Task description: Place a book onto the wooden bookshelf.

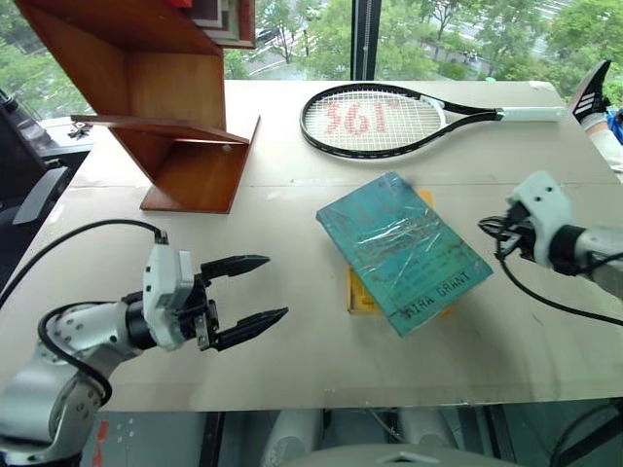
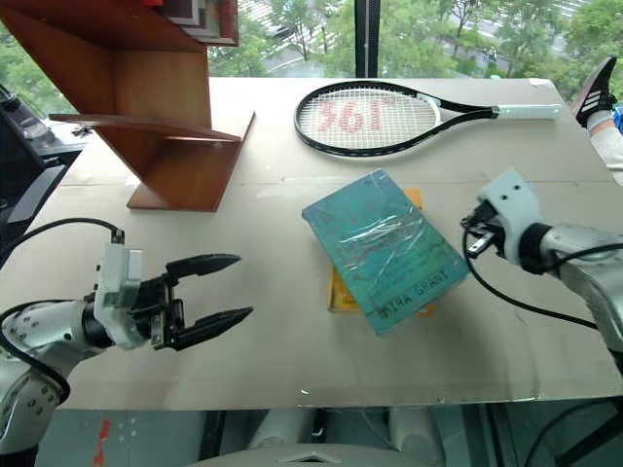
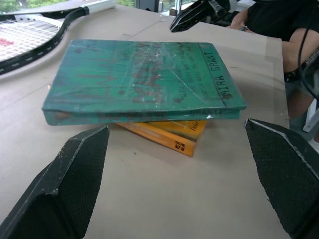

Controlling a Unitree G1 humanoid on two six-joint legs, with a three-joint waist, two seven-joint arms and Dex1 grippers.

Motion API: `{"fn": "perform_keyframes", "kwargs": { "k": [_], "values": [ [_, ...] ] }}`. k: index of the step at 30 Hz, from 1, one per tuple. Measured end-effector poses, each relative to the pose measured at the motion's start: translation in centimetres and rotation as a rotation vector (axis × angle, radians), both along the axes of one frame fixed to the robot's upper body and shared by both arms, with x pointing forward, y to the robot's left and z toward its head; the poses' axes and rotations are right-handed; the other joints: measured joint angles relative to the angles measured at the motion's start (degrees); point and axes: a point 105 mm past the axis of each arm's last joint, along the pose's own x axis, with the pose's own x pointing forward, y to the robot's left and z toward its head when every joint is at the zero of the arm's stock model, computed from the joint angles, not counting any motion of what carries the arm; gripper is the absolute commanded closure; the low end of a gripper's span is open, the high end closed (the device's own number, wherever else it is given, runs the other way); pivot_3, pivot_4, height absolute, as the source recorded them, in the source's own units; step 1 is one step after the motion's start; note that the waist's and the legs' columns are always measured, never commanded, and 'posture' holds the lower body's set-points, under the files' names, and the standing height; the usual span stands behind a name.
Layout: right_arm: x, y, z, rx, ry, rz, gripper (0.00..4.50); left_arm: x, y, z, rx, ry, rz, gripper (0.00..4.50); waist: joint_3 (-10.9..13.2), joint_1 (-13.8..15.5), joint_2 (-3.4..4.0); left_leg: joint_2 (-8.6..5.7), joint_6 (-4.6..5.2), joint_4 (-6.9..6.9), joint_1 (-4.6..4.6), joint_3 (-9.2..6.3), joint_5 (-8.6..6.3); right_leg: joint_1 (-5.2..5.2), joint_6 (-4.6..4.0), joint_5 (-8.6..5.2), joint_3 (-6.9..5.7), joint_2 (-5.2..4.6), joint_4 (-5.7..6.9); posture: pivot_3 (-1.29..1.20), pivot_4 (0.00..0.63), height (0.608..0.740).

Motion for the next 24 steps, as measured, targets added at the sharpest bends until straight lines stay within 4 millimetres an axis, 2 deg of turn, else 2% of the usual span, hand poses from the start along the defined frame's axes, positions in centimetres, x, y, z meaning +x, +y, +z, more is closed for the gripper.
{"fn": "perform_keyframes", "kwargs": {
  "k": [9, 11, 14, 16, 18, 19, 20, 24],
  "values": [
    [-0.4, 5.4, -1.7, 0.042, 0.085, 0.134, 4.44, 0.0, 0.2, -1.2, 0.014, 0.024, 0.112, 0.0, 0.0, 0.0, 0.02, -0.03, 0.0, 0.01, -0.01, -0.05, 0.0, 0.0, 0.04, 0.03, -0.02, 0.01, 0.01, 0.0, 0.15, 0.74],
    [-0.6, 6.1, -1.8, 0.051, 0.084, 0.156, 4.44, 0.1, 0.2, -1.2, 0.015, 0.025, 0.128, 0.0, 0.0, 0.0, 0.03, -0.05, 0.0, 0.01, -0.01, -0.05, 0.0, 0.0, 0.05, 0.04, -0.03, 0.01, 0.01, 0.0, 0.15, 0.74],
    [-0.5, 6.1, -1.5, 0.043, 0.042, 0.162, 4.44, 0.4, 0.5, -1.6, 0.011, 0.059, 0.176, 0.0, 0.0, 0.1, 0.03, -0.07, 0.01, 0.02, -0.01, -0.08, 0.0, 0.0, 0.08, 0.06, -0.05, 0.01, 0.01, 0.0, 0.15, 0.74],
    [-1.2, 5.1, -1.4, 0.077, -0.019, 0.19, 3.91, 1.4, 0.9, -1.8, -0.022, 0.141, 0.252, 0.0, 0.0, 0.7, 0.02, -0.1, 0.01, 0.04, -0.02, -0.26, 0.0, 0.04, 0.1, 0.07, -0.23, 0.0, 0.01, 0.0, 0.15, 0.74],
    [-3.0, 3.0, -1.4, 0.189, -0.033, 0.21, 3.09, 2.2, 1.6, -2.5, -0.067, 0.299, 0.315, 0.0, 0.0, 1.6, 0.02, -0.16, 0.02, 0.09, -0.07, -0.51, 0.0, 0.14, 0.12, 0.07, -0.49, 0.01, 0.04, 0.0, 0.15, 0.74],
    [-3.6, 2.2, -1.3, 0.222, -0.044, 0.216, 2.83, 2.5, 2.0, -2.8, -0.093, 0.366, 0.34, 0.0, 0.0, 1.5, 0.04, -0.17, 0.02, 0.11, -0.07, -0.51, 0.0, 0.13, 0.12, 0.07, -0.5, 0.01, 0.08, 0.0, 0.15, 0.74],
    [-4.6, 1.2, -1.0, 0.261, -0.065, 0.232, 2.28, 2.9, 2.2, -3.0, -0.143, 0.45, 0.354, 0.0, 0.0, 1.4, 0.07, -0.18, 0.02, 0.11, -0.07, -0.51, 0.0, 0.13, 0.12, 0.07, -0.49, 0.0, 0.12, 0.0, 0.15, 0.74],
    [-7.5, -0.7, 0.0, 0.307, -0.115, 0.327, 0.28, 3.8, 2.2, -3.6, -0.273, 0.693, 0.353, 0.0, 0.0, 0.6, 0.07, -0.16, 0.01, 0.17, 0.14, -0.47, 0.0, 0.2, 0.13, 0.08, -0.42, 0.03, 0.37, 0.0, 0.15, 0.74]
  ]
}}
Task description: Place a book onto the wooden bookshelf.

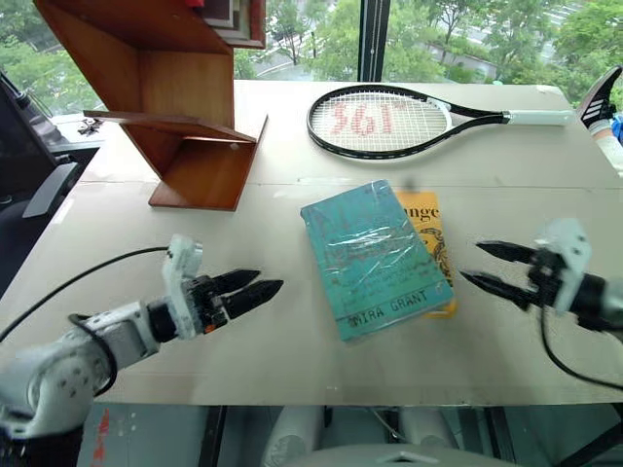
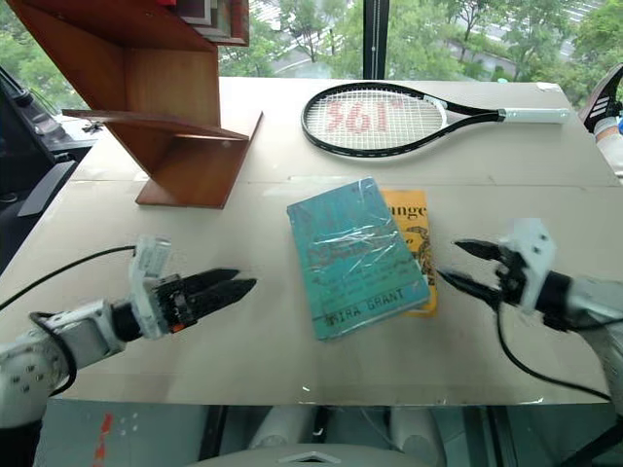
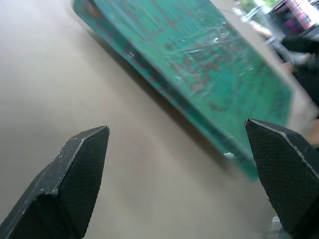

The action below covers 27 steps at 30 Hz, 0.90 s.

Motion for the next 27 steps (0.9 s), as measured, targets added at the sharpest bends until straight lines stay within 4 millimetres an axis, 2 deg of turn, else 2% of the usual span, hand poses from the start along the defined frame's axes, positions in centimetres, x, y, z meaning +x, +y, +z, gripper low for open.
{"fn": "perform_keyframes", "kwargs": {
  "k": [1, 5, 10, 16, 19, 22, 23, 24, 25, 27],
  "values": [
    [-0.6, -0.2, 0.6, 0.03, -0.01, 0.028, 0.05, 0.3, 0.1, -0.4, -0.048, 0.073, 0.011, 0.0, 0.0, -0.4, 0.01, -0.01, 0.0, 0.01, 0.08, 0.04, 0.0, 0.01, -0.01, -0.01, 0.07, -0.01, 0.16, 0.0, 0.15, 0.74],
    [-2.6, 0.5, 3.1, 0.061, -0.072, 0.131, 0.05, 1.5, -0.7, -1.9, -0.201, 0.283, 0.038, 0.0, 0.0, -0.9, -0.05, 0.01, -0.01, -0.04, 0.6, 0.11, 0.0, 0.3, -0.03, -0.04, 0.24, 0.02, 0.43, 0.0, 0.15, 0.74],
    [-3.4, 1.1, 2.7, 0.039, -0.084, 0.135, 0.05, 3.7, -2.1, -2.9, -0.338, 0.411, 0.079, 0.0, -0.1, -0.1, -0.15, -0.13, -0.03, 0.04, 0.56, 0.1, 0.01, 0.32, -0.02, -0.04, 0.26, -0.08, 0.4, 0.0, 0.15, 0.74],
    [-4.2, 2.4, 3.3, 0.079, -0.127, 0.128, 0.05, 7.0, -5.6, -2.8, -0.457, 0.469, 0.039, 0.0, -0.2, 1.3, -0.14, -0.22, -0.06, 0.06, 0.57, 0.07, 0.03, 0.4, -0.02, -0.04, 0.22, -0.1, 0.36, 0.0, 0.15, 0.74],
    [-4.6, 2.7, 3.2, 0.086, -0.125, 0.126, 0.05, 7.7, -7.5, -2.9, -0.457, 0.479, -0.015, 0.0, -0.2, 1.3, -0.12, -0.24, -0.06, 0.06, 0.59, 0.08, 0.03, 0.44, -0.01, -0.04, 0.23, -0.1, 0.34, 0.0, 0.15, 0.74],
    [-4.8, 2.7, 2.9, 0.083, -0.117, 0.112, 0.0, 7.8, -9.2, -3.1, -0.449, 0.493, -0.068, 0.73, -0.3, 1.1, -0.09, -0.25, -0.06, 0.06, 0.59, 0.11, 0.03, 0.45, 0.0, -0.04, 0.25, -0.09, 0.32, 0.0, 0.15, 0.74],
    [-4.9, 2.8, 2.9, 0.084, -0.121, 0.112, 0.0, 7.8, -9.9, -3.6, -0.444, 0.516, -0.086, 1.25, -0.3, 0.9, -0.09, -0.24, -0.06, 0.06, 0.59, 0.11, 0.03, 0.45, 0.0, -0.04, 0.25, -0.08, 0.31, 0.0, 0.15, 0.74],
    [-4.9, 2.8, 2.9, 0.084, -0.121, 0.111, 0.0, 7.8, -9.9, -3.6, -0.443, 0.518, -0.089, 1.37, -0.3, 0.8, -0.09, -0.23, -0.06, 0.05, 0.6, 0.11, 0.03, 0.45, 0.0, -0.04, 0.25, -0.08, 0.31, 0.0, 0.15, 0.74],
    [-5.1, 2.9, 2.9, 0.081, -0.119, 0.109, 0.0, 7.8, -10.3, -3.6, -0.434, 0.525, -0.11, 1.96, -0.3, 0.8, -0.08, -0.23, -0.06, 0.04, 0.6, 0.1, 0.03, 0.44, 0.0, -0.05, 0.25, -0.07, 0.31, 0.0, 0.15, 0.74],
    [-5.2, 3.1, 2.9, 0.08, -0.12, 0.115, 0.0, 7.7, -10.4, -3.7, -0.432, 0.532, -0.124, 2.78, -0.3, 0.8, -0.04, -0.22, -0.06, 0.04, 0.6, 0.11, 0.03, 0.44, 0.0, -0.05, 0.26, -0.07, 0.31, 0.0, 0.15, 0.74]
  ]
}}
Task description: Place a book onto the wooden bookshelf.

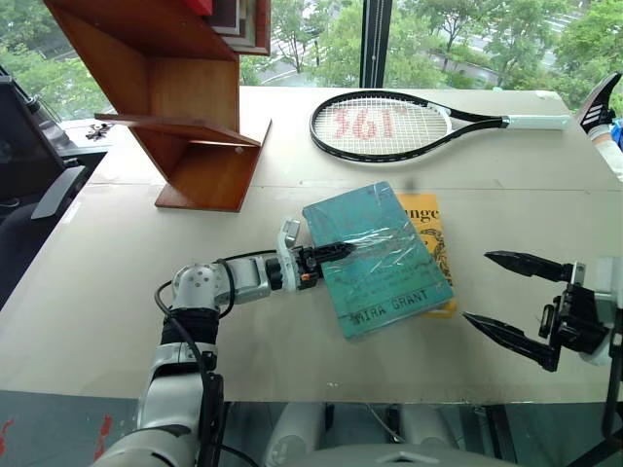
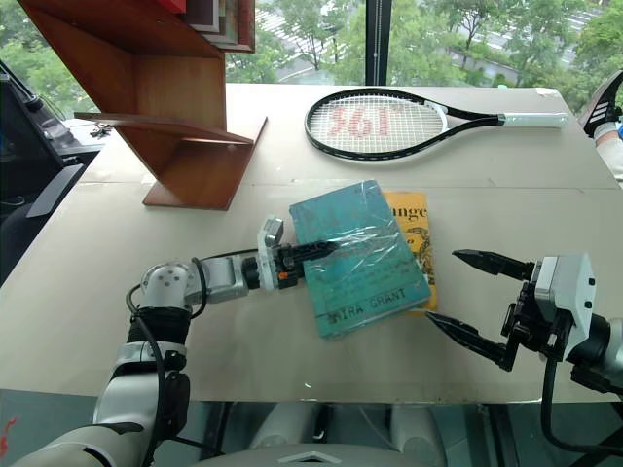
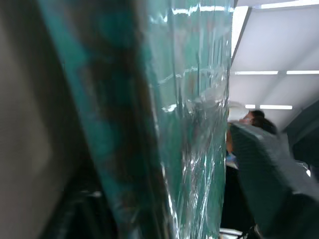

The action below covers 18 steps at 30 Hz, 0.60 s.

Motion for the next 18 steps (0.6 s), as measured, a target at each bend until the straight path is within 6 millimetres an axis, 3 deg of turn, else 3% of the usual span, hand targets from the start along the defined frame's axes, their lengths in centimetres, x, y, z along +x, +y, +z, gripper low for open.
{"fn": "perform_keyframes", "kwargs": {
  "k": [2, 4, 9, 12, 15, 18],
  "values": [
    [0.0, 0.1, 0.0, 0.0, -0.002, 0.003, 0.0, -0.1, 0.0, 0.2, -0.028, 0.0, -0.008, 3.8, 0.0, 0.0, -0.01, 0.0, 0.0, 0.01, 0.0, 0.01, 0.0, 0.0, 0.01, 0.0, 0.01, -0.01, 0.0, 0.0, 0.15, 0.74],
    [0.1, 0.2, 0.2, 0.002, -0.01, 0.008, 0.0, -0.3, -0.1, 0.6, -0.075, -0.006, -0.02, 4.46, 0.0, 0.0, -0.02, 0.01, 0.0, 0.02, -0.01, -0.01, 0.0, 0.01, 0.01, 0.0, 0.0, -0.02, -0.02, 0.0, 0.15, 0.74],
    [0.4, 1.0, 0.3, 0.01, -0.025, 0.035, 0.0, -0.9, 0.8, 0.8, -0.094, -0.023, -0.006, 4.46, 0.0, -0.3, -0.03, 0.05, 0.0, -0.04, -0.02, -0.01, 0.0, -0.03, 0.0, 0.0, 0.02, -0.01, -0.08, 0.0, 0.15, 0.74],
    [1.0, 1.1, 0.8, 0.021, -0.054, 0.049, 0.0, -1.5, 3.2, 1.8, -0.033, -0.086, 0.019, 4.46, 0.1, -1.4, -0.22, 0.12, -0.02, -0.07, -0.06, 0.0, 0.0, -0.11, -0.01, 0.0, 0.06, 0.02, -0.07, 0.0, 0.15, 0.74],
    [2.4, 0.8, 1.3, 0.043, -0.079, 0.061, 0.0, -0.9, 6.5, 7.0, 0.125, -0.318, 0.084, 4.46, 0.4, -1.4, -0.63, 0.12, -0.1, -0.05, -0.14, -0.07, 0.05, -0.21, -0.02, 0.0, 0.0, 0.01, -0.01, 0.0, 0.15, 0.74],
    [3.4, 1.1, 1.4, 0.052, -0.092, 0.092, 0.0, -0.9, 7.9, 13.5, 0.316, -0.645, 0.111, 4.46, 0.4, -1.1, -0.63, 0.05, -0.18, -0.08, -0.22, -0.1, 0.09, -0.22, -0.02, 0.01, -0.06, -0.02, -0.14, 0.0, 0.15, 0.74]
  ]
}}
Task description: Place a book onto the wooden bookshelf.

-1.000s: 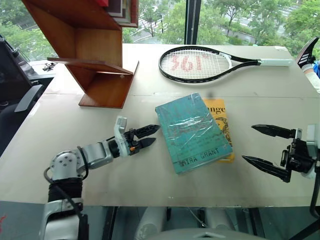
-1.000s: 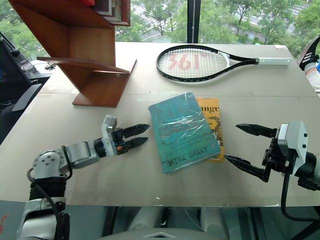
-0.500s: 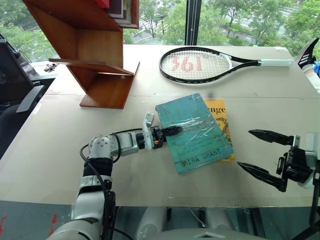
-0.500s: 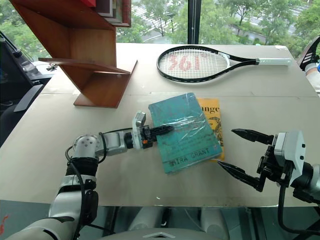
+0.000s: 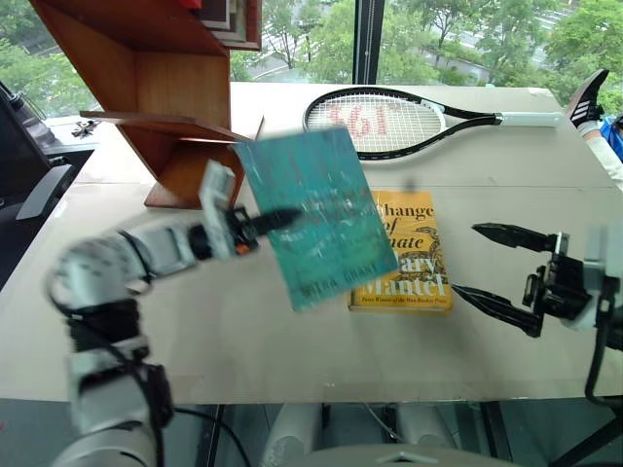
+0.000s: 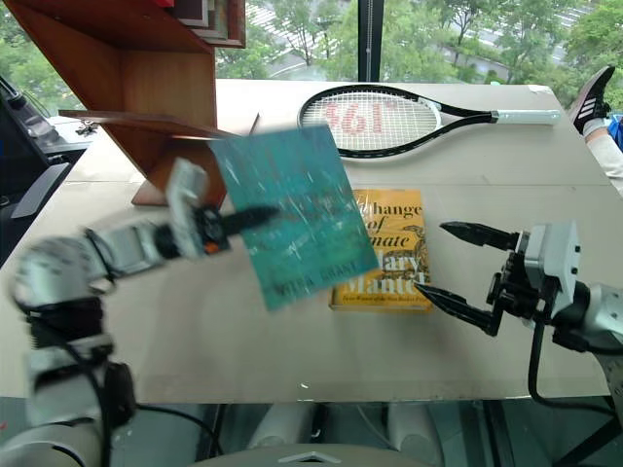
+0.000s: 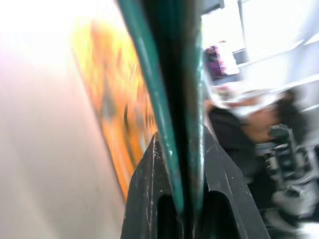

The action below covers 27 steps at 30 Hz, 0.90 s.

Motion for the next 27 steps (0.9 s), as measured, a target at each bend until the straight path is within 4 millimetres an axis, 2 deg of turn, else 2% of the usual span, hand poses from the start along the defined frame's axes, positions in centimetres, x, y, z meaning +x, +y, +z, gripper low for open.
{"fn": "perform_keyframes", "kwargs": {
  "k": [2, 3, 4, 6, 8, 9, 10, 11, 14, 17, 21, 24, 27],
  "values": [
    [0.9, 0.4, 0.1, 0.017, -0.013, 0.023, 0.0, -0.4, 0.1, 4.3, 0.261, -0.336, 0.022, 4.46, 0.1, -0.1, 0.03, -0.02, -0.21, -0.15, -0.15, 0.1, 0.12, -0.09, 0.0, 0.02, 0.03, 0.01, -0.27, 0.0, 0.15, 0.74],
    [1.1, 0.7, 0.0, 0.024, -0.014, 0.038, 0.0, -0.7, -0.4, 6.3, 0.37, -0.507, 0.013, 4.46, 0.1, 0.0, 0.12, -0.02, -0.22, -0.19, -0.24, 0.11, 0.13, -0.15, 0.0, 0.02, 0.03, 0.01, -0.39, 0.0, 0.15, 0.74],
    [1.5, 1.2, 0.0, 0.042, -0.015, 0.066, 0.0, -1.3, -1.4, 9.2, 0.491, -0.754, -0.019, 4.46, 0.1, 0.3, 0.17, -0.02, -0.23, -0.19, -0.42, 0.13, 0.14, -0.3, 0.0, 0.03, 0.02, 0.01, -0.45, 0.0, 0.15, 0.74],
    [1.6, 2.1, 0.2, 0.059, -0.021, 0.103, 0.0, -2.0, -2.3, 12.1, 0.628, -1.028, -0.04, 4.46, 0.1, 0.4, 0.2, 0.01, -0.24, -0.2, -0.55, 0.13, 0.15, -0.4, 0.0, 0.03, 0.0, 0.03, -0.55, 0.0, 0.15, 0.74],
    [1.7, 2.9, 0.5, 0.07, -0.034, 0.14, 0.0, -2.0, -2.3, 14.5, 0.894, -1.338, -0.04, 4.46, 0.1, 0.4, 0.23, 0.0, -0.24, -0.33, -0.57, 0.17, 0.15, -0.43, -0.01, 0.03, 0.01, 0.03, -0.65, 0.0, 0.15, 0.74],
    [1.9, 3.2, 0.8, 0.074, -0.043, 0.155, 0.0, -1.4, -1.8, 15.6, 1.055, -1.461, -0.025, 4.46, 0.2, 0.3, 0.26, -0.02, -0.23, -0.34, -0.62, 0.18, 0.14, -0.49, 0.0, 0.03, 0.01, 0.05, -0.65, 0.0, 0.15, 0.74],
    [2.0, 3.4, 1.0, 0.075, -0.055, 0.162, 0.0, -0.8, -0.8, 16.3, 1.186, -1.51, -0.007, 4.46, 0.2, 0.2, 0.28, -0.01, -0.23, -0.4, -0.62, 0.22, 0.15, -0.52, 0.0, 0.03, 0.05, 0.05, -0.65, 0.0, 0.15, 0.74],
    [2.0, 3.4, 1.1, 0.075, -0.058, 0.163, 0.0, -0.6, -0.5, 16.4, 1.226, -1.519, -0.005, 4.46, 0.2, 0.1, 0.28, -0.01, -0.22, -0.38, -0.65, 0.22, 0.14, -0.56, 0.0, 0.02, 0.05, 0.06, -0.63, 0.0, 0.15, 0.74],
    [2.3, 3.6, 2.0, 0.085, -0.101, 0.179, 0.0, 1.3, 3.4, 16.3, 1.538, -1.463, -0.023, 4.46, 0.2, -0.6, 0.28, -0.05, -0.18, -0.4, -0.7, 0.28, 0.13, -0.68, 0.02, 0.02, 0.09, 0.13, -0.53, 0.0, 0.15, 0.74],
    [2.8, 4.1, 2.7, 0.098, -0.141, 0.172, 0.0, 2.5, 5.4, 16.0, 1.669, -1.337, -0.05, 4.46, 0.3, -0.9, 0.2, -0.04, -0.02, -0.21, -0.8, 0.3, 0.05, -0.75, 0.04, 0.02, 0.04, 0.19, -0.34, 0.0, 0.15, 0.74],
    [3.3, 4.6, 4.0, 0.15, -0.201, 0.126, 0.0, 3.4, 12.0, 16.0, 1.807, -1.018, 0.072, 4.46, 0.5, -2.1, 0.13, -0.03, 0.09, -0.04, -0.77, 0.27, -0.01, -0.83, 0.05, 0.01, 0.07, 0.27, 0.08, 0.0, 0.15, 0.74],
    [3.4, 5.0, 4.9, 0.167, -0.243, 0.092, 0.0, 3.8, 14.0, 14.5, 1.824, -0.902, 0.049, 4.46, 0.5, -2.0, 0.12, -0.01, 0.09, 0.02, -0.77, 0.24, -0.01, -0.89, 0.05, 0.0, 0.09, 0.27, 0.26, 0.0, 0.15, 0.74],
    [3.1, 5.3, 5.2, 0.176, -0.258, 0.083, 0.0, 4.5, 14.3, 13.1, 1.818, -0.888, 0.002, 4.46, 0.5, -1.7, 0.05, 0.05, 0.08, 0.12, -0.82, 0.14, -0.01, -0.89, 0.05, 0.01, 0.02, 0.24, 0.34, 0.0, 0.15, 0.74]
  ]
}}
